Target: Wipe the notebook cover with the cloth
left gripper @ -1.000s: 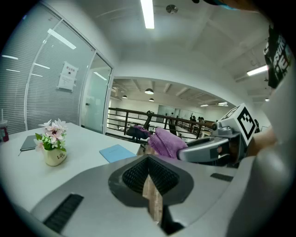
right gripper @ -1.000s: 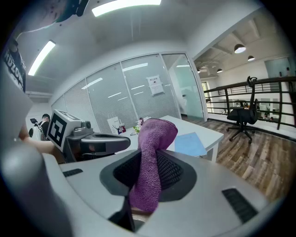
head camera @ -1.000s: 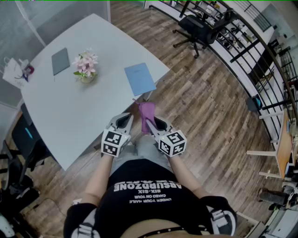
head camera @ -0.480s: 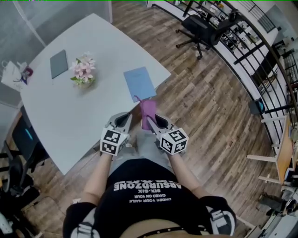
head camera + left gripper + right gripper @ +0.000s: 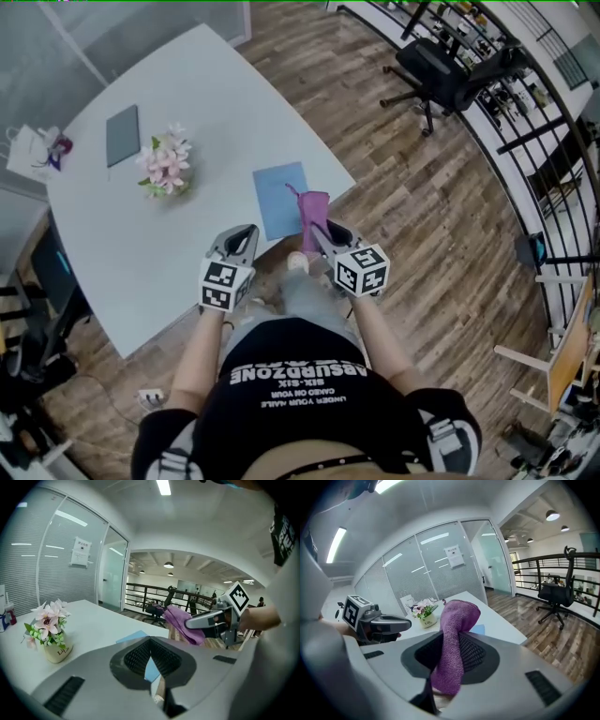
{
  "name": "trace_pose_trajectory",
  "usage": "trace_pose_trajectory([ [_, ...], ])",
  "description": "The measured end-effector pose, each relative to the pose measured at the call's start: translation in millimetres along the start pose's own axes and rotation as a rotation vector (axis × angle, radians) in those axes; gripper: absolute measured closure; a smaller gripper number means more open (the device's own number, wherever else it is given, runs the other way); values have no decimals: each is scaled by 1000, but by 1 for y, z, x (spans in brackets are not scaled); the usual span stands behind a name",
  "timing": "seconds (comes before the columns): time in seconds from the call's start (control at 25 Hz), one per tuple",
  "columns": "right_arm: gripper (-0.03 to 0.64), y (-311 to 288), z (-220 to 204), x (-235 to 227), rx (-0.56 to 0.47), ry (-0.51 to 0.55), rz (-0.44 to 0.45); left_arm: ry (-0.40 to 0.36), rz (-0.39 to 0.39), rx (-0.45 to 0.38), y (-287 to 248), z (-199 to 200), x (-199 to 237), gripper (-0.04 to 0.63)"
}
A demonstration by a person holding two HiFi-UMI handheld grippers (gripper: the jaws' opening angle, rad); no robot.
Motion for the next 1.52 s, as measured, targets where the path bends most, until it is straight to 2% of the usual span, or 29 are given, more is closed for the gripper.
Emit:
trace_pose_trajectory([
  [0.2, 509, -37, 32, -51, 93, 63, 32, 49, 61, -9, -30, 23, 11, 580],
  [0.32, 509, -60, 42, -72, 156, 147, 37, 72, 92, 1, -43, 28, 8, 580],
  [0.44, 509, -83, 45, -89, 212, 235, 37, 97, 132, 12, -52, 27, 6, 580],
  [0.64, 509, -123, 45, -104, 276, 279, 58, 148, 179, 60, -66, 9, 13, 580],
  [0.92, 509, -166, 40, -118, 373, 348, 8, 192, 149, 125, -84, -11, 22, 580],
  [1.12, 508, -184, 43, -130, 423, 340, -44, 203, 93, 189, -102, -28, 33, 580],
  [1.52, 508, -205, 33, -129, 516, 356, -80, 178, -11, 333, -146, -65, 54, 580],
])
Point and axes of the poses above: the fingertips, and each gripper's own axes: y backward along the fingers, x to its left, z out of its top, the point moved 4 cm from there along y, backward along the fingers, and after that the axes turned 4 degrees about x, right-handed, at the moved point
